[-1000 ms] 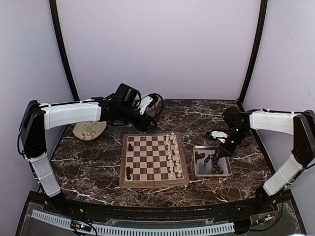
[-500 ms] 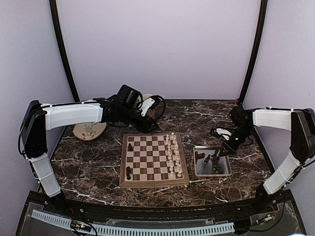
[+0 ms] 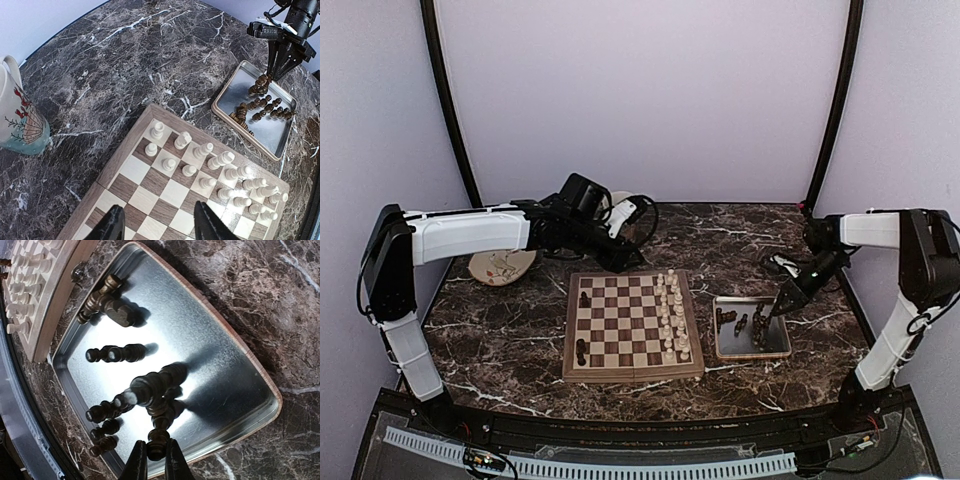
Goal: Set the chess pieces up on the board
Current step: Pick up the queen from the storage box, then place the queen on the chessboard, then pick up the queen from the chessboard.
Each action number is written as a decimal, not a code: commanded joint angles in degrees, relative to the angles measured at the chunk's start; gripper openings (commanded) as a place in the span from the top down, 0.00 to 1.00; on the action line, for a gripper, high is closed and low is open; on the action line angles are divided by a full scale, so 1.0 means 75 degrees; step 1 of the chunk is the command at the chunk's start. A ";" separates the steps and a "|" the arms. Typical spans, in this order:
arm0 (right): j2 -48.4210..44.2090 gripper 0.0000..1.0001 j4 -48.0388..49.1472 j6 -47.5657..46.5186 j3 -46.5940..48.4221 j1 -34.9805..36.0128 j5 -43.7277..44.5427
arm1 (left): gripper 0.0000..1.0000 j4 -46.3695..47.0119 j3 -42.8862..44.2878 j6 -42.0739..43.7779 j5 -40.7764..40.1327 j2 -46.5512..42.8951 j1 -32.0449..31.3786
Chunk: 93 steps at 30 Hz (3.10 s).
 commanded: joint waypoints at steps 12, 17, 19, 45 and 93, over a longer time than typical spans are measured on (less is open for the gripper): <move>-0.1236 0.99 -0.1002 -0.0076 0.0657 -0.0055 -0.0619 | 0.51 0.0129 0.0125 -0.0102 0.0697 0.0132 -0.0111; -0.1346 0.99 -0.0984 0.0037 0.1013 -0.0041 -0.0908 | 0.52 0.0616 -0.0004 -0.0329 0.1495 0.0208 -0.0219; -0.1392 0.99 -0.0930 0.0164 0.1194 0.0042 -0.1056 | 0.52 0.0719 0.0023 -0.0397 0.1645 0.0193 -0.0254; 0.1679 0.97 -0.0901 0.0860 0.5881 0.5815 0.1989 | 0.46 0.2457 -0.1845 -0.1034 -0.2285 -0.2527 0.0964; -0.2910 0.64 0.3378 0.1795 -0.0595 0.2244 -0.0038 | 0.55 -0.2861 0.0990 -0.0225 0.0163 -0.0431 0.0305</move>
